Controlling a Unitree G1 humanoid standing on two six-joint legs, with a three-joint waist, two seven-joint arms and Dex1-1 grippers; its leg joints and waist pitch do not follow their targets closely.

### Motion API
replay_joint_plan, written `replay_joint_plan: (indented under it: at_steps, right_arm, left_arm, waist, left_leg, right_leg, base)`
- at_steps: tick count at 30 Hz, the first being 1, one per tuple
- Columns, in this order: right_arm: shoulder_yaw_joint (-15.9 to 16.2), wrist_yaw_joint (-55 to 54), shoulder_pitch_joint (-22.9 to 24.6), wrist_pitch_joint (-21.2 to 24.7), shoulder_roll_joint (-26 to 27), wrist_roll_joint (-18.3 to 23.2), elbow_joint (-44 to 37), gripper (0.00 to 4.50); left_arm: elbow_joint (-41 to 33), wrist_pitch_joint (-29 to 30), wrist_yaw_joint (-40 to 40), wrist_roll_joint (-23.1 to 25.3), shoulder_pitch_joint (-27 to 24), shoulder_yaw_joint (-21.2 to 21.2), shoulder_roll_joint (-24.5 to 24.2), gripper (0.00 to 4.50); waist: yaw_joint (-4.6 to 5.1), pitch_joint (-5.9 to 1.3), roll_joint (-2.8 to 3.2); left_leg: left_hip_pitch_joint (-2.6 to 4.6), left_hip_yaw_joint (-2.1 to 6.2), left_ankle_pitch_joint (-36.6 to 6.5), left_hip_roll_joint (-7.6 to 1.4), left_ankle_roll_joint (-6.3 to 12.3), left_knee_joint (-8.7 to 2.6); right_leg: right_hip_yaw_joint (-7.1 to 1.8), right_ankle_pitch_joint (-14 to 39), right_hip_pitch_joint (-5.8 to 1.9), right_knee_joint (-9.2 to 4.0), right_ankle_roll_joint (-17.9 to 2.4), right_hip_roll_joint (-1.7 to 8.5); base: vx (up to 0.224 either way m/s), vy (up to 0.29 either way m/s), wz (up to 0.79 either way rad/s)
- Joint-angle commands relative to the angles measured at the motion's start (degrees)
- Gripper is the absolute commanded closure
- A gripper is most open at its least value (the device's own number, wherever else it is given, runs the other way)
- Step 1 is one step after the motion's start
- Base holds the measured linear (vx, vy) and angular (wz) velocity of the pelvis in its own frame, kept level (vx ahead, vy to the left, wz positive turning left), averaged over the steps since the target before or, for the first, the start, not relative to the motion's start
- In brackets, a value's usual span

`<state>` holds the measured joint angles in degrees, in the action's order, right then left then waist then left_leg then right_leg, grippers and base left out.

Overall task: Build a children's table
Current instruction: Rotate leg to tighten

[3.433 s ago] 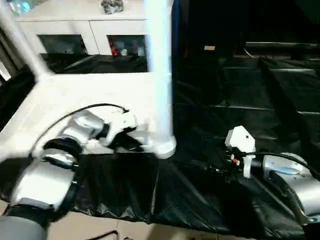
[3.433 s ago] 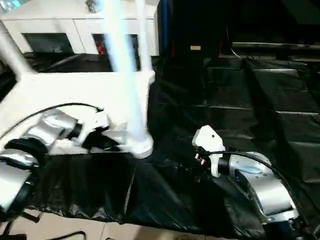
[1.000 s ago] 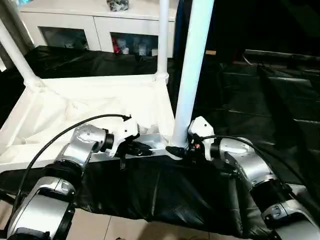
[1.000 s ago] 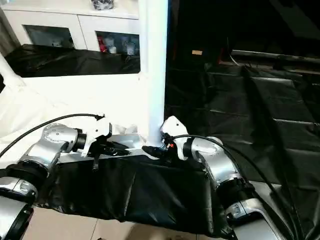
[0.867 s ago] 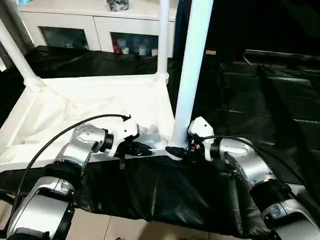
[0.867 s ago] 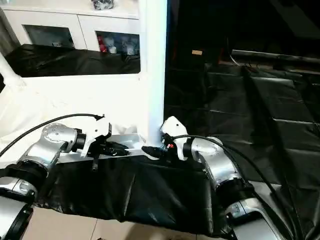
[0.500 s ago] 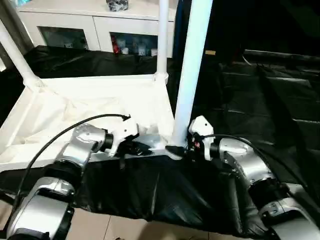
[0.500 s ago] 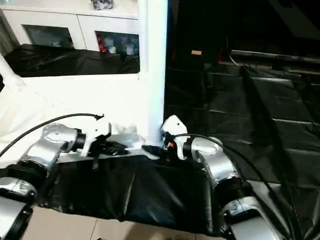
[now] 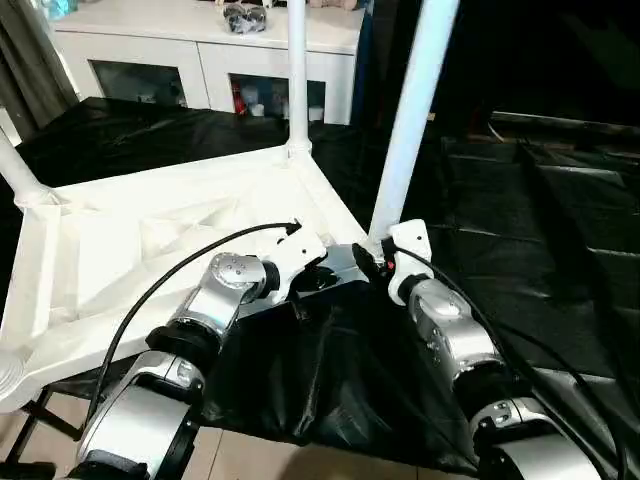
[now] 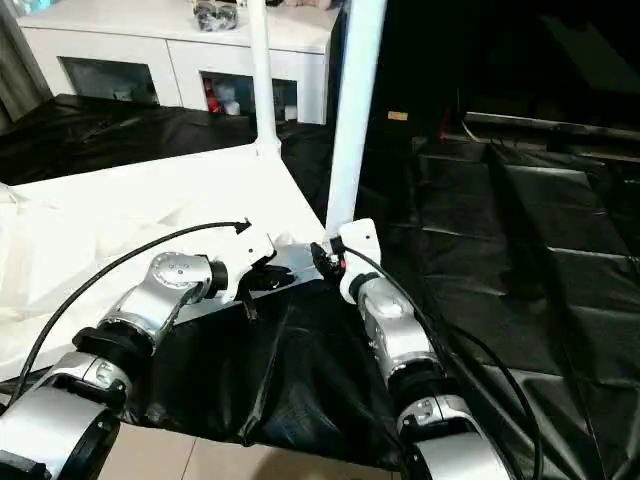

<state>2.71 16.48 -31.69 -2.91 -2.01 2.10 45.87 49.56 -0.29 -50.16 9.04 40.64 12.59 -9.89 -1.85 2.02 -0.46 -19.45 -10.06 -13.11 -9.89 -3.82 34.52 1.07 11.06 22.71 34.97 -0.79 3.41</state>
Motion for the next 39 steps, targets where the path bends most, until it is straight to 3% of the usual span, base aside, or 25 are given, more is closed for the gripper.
replay_joint_plan:
  at_steps: [1,2,3,4,5,6,8,12,16,24,27,32,35,39]
  right_arm:
    - [5.37,10.05,-0.46,-2.49,0.32,0.02,-3.02,0.97]
    - [5.02,12.13,-0.21,-2.37,-0.61,0.82,-3.83,0.97]
    - [4.67,13.66,-0.1,-2.4,-1.27,1.51,-4.26,0.97]
    - [4.47,15.6,-0.01,-2.57,-2.26,2.14,-4.67,0.68]
    - [4.68,22.77,0.22,-2.23,-5.5,3.81,-5.32,0.68]
    - [4.68,22.77,0.22,-2.23,-5.5,3.81,-5.32,0.68]
    - [5.39,28.88,0.41,-1.94,-8.16,4.48,-5.87,0.68]
    - [6.98,38.13,0.89,-1.34,-11.35,5.17,-7.26,0.68]
    - [9.34,46.91,0.79,-0.19,-14.15,5.23,-8.1,0.68]
    - [13.24,53.44,-0.28,-1.62,-16.5,2.3,-6.56,1.34]
    - [13.38,53.61,-0.78,-2.02,-16.3,1.59,-5.72,1.68]
    - [12.75,53.65,-0.98,-1.41,-15.77,2.38,-5.61,1.77]
    - [12.37,54.49,-1.0,-0.79,-15.31,3.35,-5.8,1.78]
    - [11.58,54.16,-0.23,0.82,-14.5,4.51,-6.21,1.78]
  left_arm:
    - [-0.29,-2.17,-2.34,-1.53,-2.92,1.94,1.66,4.5]
    - [-0.75,-2.37,-3.35,-1.88,-3.27,1.66,0.89,4.5]
    - [-1.16,-2.44,-4.04,-2.1,-3.56,1.41,0.28,4.5]
    - [-1.57,-3.24,-5.37,-2.39,-3.92,1.26,-0.59,4.5]
    - [-1.89,-5.46,-8.54,-2.61,-4.54,1.22,-3.02,4.5]
    - [-1.89,-5.46,-8.54,-2.61,-4.54,1.22,-3.02,4.5]
    - [-2.77,-5.65,-11.42,-3.93,-4.69,0.54,-4.41,4.5]
    - [-4.55,-5.11,-17.79,-6.51,-4.8,-0.08,-6.21,4.5]
    - [-6.06,-4.16,-26.22,-7.94,-5.57,1.28,-8.6,4.5]
    - [-4.36,-7.22,-30.21,-4.63,-5.02,4.94,-11.67,4.5]
    - [-2.99,-7.83,-29.39,-3.11,-3.81,5.27,-12.22,4.5]
    - [-3.12,-7.86,-29.35,-3.03,-3.82,5.19,-12.49,4.5]
    - [-3.02,-8.23,-30.67,-3.06,-3.97,6.01,-13.27,4.5]
    - [-2.43,-8.24,-28.7,-2.83,-3.92,5.99,-13.09,4.5]
  waist:
    - [0.06,-2.31,-0.78]
    - [-0.08,-2.54,-1.23]
    - [-0.15,-2.6,-1.12]
    - [0.0,-2.56,-1.13]
    - [-0.11,-2.8,-1.17]
    - [-0.2,-2.91,-1.12]
    - [0.1,-2.82,-1.37]
    - [-0.18,-2.62,-1.41]
    - [-0.7,-2.52,-1.14]
    - [-1.05,-2.57,-1.1]
    - [-1.39,-2.58,-1.08]
    - [-1.47,-2.38,-1.04]
    - [-1.48,-2.42,-0.7]
    - [-1.45,-2.49,-0.73]
  left_leg:
    - [-0.48,0.96,-10.62,-2.86,2.9,-4.85]
    - [-0.83,0.98,-9.08,-2.87,3.83,-4.65]
    - [-0.71,0.86,-8.23,-2.94,4.32,-4.55]
    - [-0.76,0.7,-7.04,-2.97,4.92,-4.45]
    - [-0.8,0.68,-5.68,-2.95,5.53,-4.31]
    - [-0.84,0.74,-4.9,-2.96,6.21,-4.22]
    - [-1.01,0.52,-2.67,-3.06,8.08,-4.02]
    - [-0.91,0.45,-3.69,-3.28,8.39,-4.0]
    - [-0.51,0.22,-4.9,-3.78,6.91,-4.12]
    - [-0.39,-0.2,-4.48,-3.82,5.71,-4.07]
    - [-0.43,-0.4,-4.61,-3.87,5.19,-4.06]
    - [-0.33,-0.4,-6.81,-3.98,3.5,-4.29]
    - [-0.35,-0.45,-6.75,-4.02,3.1,-4.35]
    - [-0.32,-0.55,-6.25,-4.07,3.03,-4.31]
  right_leg:
    - [-2.33,16.63,-2.18,-4.94,-11.1,4.63]
    - [-2.31,14.56,-2.6,-4.52,-11.4,4.72]
    - [-2.34,12.86,-2.48,-4.43,-11.89,4.7]
    - [-2.3,10.32,-2.35,-4.28,-12.96,4.62]
    - [-2.22,7.62,-2.61,-3.92,-13.74,4.63]
    - [-2.14,5.84,-2.74,-3.71,-14.09,4.59]
    - [-2.06,0.8,-2.58,-3.25,-15.64,4.54]
    - [-1.97,2.74,-2.69,-3.32,-16.7,4.65]
    - [-1.79,4.77,-2.39,-3.26,-17.03,4.64]
    - [-1.53,2.29,-2.41,-3.03,-17.36,4.66]
    - [-1.43,2.59,-2.49,-3.0,-17.02,4.68]
    - [-1.42,7.45,-2.34,-3.5,-15.67,4.71]
    - [-1.36,7.57,-2.34,-3.48,-15.38,4.66]
    - [-1.34,5.51,-2.39,-3.25,-15.93,4.57]
  base:
    - [0.0,0.0,0.0]
    - [0.0,0.0,0.0]
    - [0.0,0.0,0.0]
    - [0.0,0.0,0.0]
    - [0.0,0.0,0.0]
    - [0.0,0.0,0.0]
    - [0.0,0.0,0.0]
    - [0.0,0.0,0.0]
    - [0.0,0.0,0.0]
    - [0.0,0.0,0.0]
    - [0.0,0.0,0.0]
    - [0.0,0.0,0.0]
    - [0.0,0.0,0.0]
    - [0.0,0.0,0.0]
